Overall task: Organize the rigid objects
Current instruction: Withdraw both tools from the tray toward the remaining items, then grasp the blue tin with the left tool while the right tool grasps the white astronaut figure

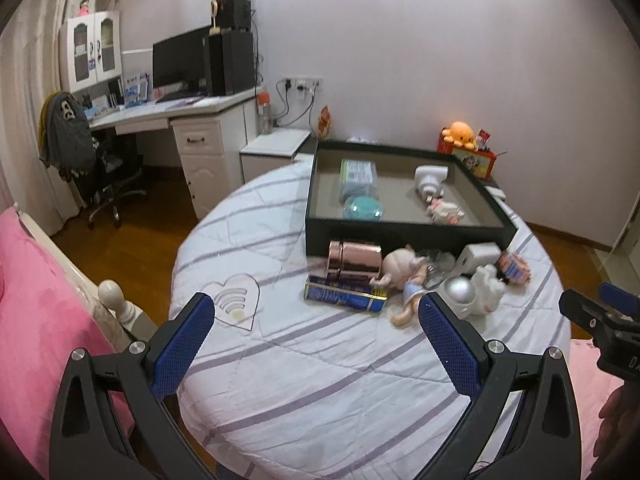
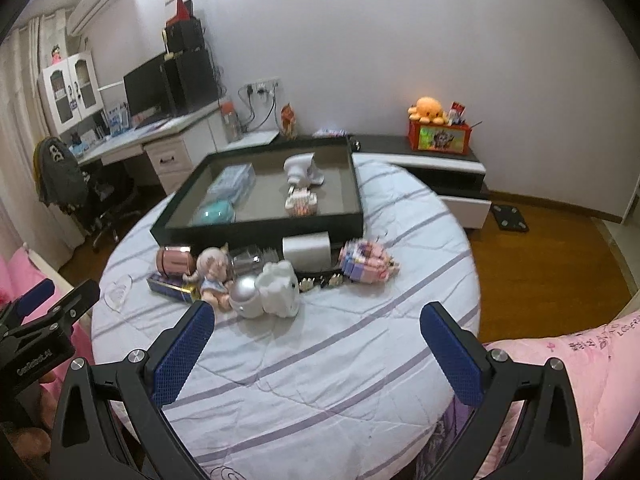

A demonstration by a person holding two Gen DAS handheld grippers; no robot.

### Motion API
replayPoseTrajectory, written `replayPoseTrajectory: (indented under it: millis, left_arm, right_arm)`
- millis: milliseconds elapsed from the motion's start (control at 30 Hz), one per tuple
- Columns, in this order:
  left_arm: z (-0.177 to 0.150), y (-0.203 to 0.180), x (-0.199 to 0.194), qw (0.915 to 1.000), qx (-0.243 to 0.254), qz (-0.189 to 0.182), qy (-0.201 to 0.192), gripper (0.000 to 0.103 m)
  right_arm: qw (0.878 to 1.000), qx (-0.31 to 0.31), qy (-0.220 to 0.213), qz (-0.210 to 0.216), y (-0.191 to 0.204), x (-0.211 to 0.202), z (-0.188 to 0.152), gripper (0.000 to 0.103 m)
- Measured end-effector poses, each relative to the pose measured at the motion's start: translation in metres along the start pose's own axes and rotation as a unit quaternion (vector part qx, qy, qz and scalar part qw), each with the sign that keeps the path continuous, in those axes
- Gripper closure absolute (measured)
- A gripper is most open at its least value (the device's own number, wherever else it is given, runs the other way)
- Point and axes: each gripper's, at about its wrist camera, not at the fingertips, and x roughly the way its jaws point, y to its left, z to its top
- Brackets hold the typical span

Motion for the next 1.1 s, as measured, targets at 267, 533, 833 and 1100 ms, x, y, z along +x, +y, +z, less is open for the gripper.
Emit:
replayPoseTrajectory:
  millis: [267, 533, 833, 1100]
  left_arm:
    - [-0.008, 0.000, 0.045, 0.9993, 0.006, 0.006, 0.036, 0.000]
    - [-0.005, -0.010, 0.089, 0.9979, 0.026, -0.001, 0.059, 0.000]
    - [-0.007, -0.022, 0.128, 0.9938, 0.042, -0.012, 0.102, 0.000]
    - [-0.007, -0.024, 0.135, 0.9923, 0.046, -0.028, 0.111, 0.020]
  right_arm:
    - [0.999, 0.004, 0.043, 0.026, 0.005, 0.043, -0.006, 0.000]
    - [0.997, -0.002, 0.066, 0.037, 0.020, 0.077, 0.000, 0.000]
    - [0.995, 0.003, 0.094, 0.036, 0.027, 0.116, 0.000, 0.004]
    - [0.994, -0.013, 0.100, 0.037, 0.032, 0.129, -0.003, 0.036]
